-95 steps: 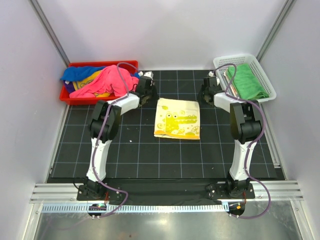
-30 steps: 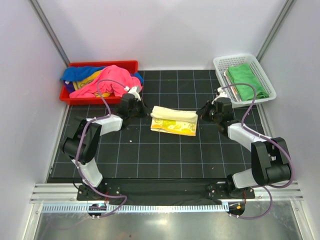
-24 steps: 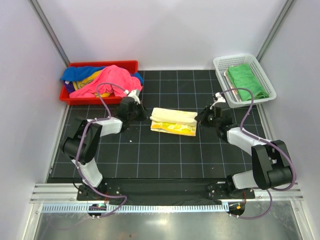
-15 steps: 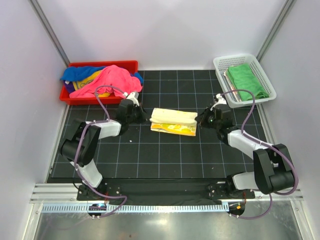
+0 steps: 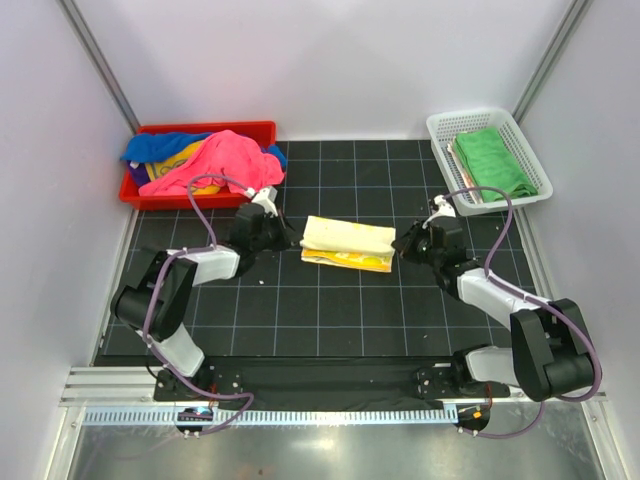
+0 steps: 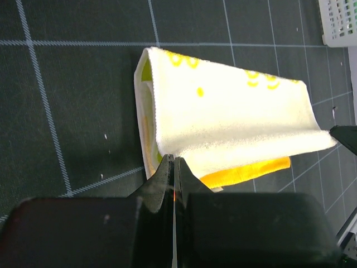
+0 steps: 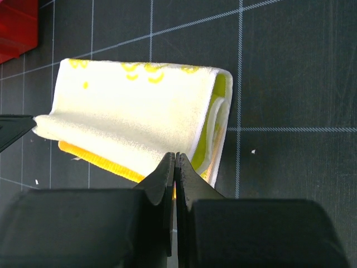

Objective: Fold and stack the towels
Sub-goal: Fold the towel, then smooth out wrinkles on the folded towel

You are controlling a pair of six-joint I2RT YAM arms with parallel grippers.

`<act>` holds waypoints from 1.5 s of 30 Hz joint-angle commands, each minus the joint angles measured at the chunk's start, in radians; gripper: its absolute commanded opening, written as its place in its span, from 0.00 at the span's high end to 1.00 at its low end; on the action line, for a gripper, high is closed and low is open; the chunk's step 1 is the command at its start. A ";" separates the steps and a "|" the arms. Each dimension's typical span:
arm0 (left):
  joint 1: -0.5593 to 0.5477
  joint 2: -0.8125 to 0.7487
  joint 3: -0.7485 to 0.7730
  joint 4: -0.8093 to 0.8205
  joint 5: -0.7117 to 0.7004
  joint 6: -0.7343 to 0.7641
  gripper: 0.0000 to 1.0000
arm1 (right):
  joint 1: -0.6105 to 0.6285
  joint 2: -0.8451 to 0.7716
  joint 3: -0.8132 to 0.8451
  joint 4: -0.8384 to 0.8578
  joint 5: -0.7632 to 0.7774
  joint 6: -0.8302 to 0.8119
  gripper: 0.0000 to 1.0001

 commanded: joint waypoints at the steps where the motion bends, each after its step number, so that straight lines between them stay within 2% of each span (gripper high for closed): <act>1: -0.005 -0.030 -0.020 0.063 0.013 -0.009 1.00 | 0.011 -0.037 -0.015 0.025 0.033 0.016 0.94; 4: -0.008 -0.038 -0.037 0.068 0.015 -0.012 1.00 | 0.023 -0.037 -0.033 0.027 0.045 0.030 0.93; 6: -0.008 -0.042 -0.044 0.068 0.015 -0.015 1.00 | 0.035 -0.037 -0.044 0.025 0.051 0.034 0.83; 9: -0.008 -0.045 -0.054 0.068 0.013 -0.028 0.89 | 0.057 -0.042 -0.056 0.025 0.060 0.046 0.80; 11: -0.012 -0.053 -0.063 0.068 0.019 -0.035 0.74 | 0.074 -0.060 -0.057 -0.002 0.091 0.046 0.77; 16: -0.010 -0.122 -0.086 0.017 0.007 -0.028 0.59 | 0.075 -0.117 -0.030 -0.108 0.152 0.048 0.75; 20: -0.013 -0.212 -0.036 -0.128 -0.060 0.001 0.60 | 0.087 -0.170 0.028 -0.261 0.204 0.073 0.74; 23: -0.034 -0.225 0.012 -0.216 -0.106 0.020 0.65 | 0.119 -0.175 0.077 -0.298 0.238 0.082 0.73; 26: -0.061 -0.190 0.089 -0.242 -0.131 0.023 0.69 | 0.169 -0.123 0.143 -0.303 0.244 0.097 0.73; 31: -0.082 -0.032 0.205 -0.277 -0.128 -0.005 0.77 | 0.178 0.034 0.161 -0.243 0.207 0.145 0.73; 38: -0.087 0.082 0.146 -0.236 -0.108 -0.068 0.87 | 0.170 0.150 0.082 -0.185 0.237 0.169 0.74; 45: -0.088 0.120 0.095 -0.228 -0.123 -0.069 0.89 | 0.153 0.162 0.068 -0.214 0.253 0.158 0.73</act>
